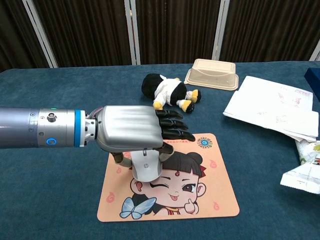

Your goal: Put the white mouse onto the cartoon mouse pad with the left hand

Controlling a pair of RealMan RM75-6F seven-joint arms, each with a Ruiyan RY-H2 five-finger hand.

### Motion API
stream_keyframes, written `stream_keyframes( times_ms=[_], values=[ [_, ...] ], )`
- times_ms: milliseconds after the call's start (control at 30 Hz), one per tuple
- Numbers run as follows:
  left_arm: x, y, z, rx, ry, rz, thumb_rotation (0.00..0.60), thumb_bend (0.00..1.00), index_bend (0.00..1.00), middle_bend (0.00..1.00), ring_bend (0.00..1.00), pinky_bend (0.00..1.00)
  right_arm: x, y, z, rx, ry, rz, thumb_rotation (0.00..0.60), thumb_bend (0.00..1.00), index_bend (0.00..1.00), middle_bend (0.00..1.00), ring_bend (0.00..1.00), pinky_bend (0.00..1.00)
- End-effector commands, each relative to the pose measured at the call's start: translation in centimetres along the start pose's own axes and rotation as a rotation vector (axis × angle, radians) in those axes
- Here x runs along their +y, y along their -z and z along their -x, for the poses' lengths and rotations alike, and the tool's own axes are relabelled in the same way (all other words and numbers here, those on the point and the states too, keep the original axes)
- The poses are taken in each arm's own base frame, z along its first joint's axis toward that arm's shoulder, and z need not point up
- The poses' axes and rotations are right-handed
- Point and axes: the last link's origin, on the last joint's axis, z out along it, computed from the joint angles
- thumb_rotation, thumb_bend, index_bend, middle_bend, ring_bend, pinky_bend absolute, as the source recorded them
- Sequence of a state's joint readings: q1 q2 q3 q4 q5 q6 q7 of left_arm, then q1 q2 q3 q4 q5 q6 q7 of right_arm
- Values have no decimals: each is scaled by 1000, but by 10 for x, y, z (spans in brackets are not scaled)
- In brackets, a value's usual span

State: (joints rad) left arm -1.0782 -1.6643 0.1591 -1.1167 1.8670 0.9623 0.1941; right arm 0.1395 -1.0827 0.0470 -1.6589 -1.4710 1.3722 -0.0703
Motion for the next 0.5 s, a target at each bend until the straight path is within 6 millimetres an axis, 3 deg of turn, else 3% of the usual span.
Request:
stream_keyframes(
  times_ms=[33,300,500],
  values=[
    [2,-1,1,5,-13,7,600,232,540,0,0,0,0,0,0,0,0,0,600,107,11,0,0,0],
    [4,-7,1,27,-25,8,600,232,522,0,0,0,0,0,0,-1,0,0,600,107,12,0,0,0],
    [5,-8,1,26,-50,23,600,231,435,0,0,0,0,0,0,-2,-1,0,600,107,12,0,0,0]
  ],
)
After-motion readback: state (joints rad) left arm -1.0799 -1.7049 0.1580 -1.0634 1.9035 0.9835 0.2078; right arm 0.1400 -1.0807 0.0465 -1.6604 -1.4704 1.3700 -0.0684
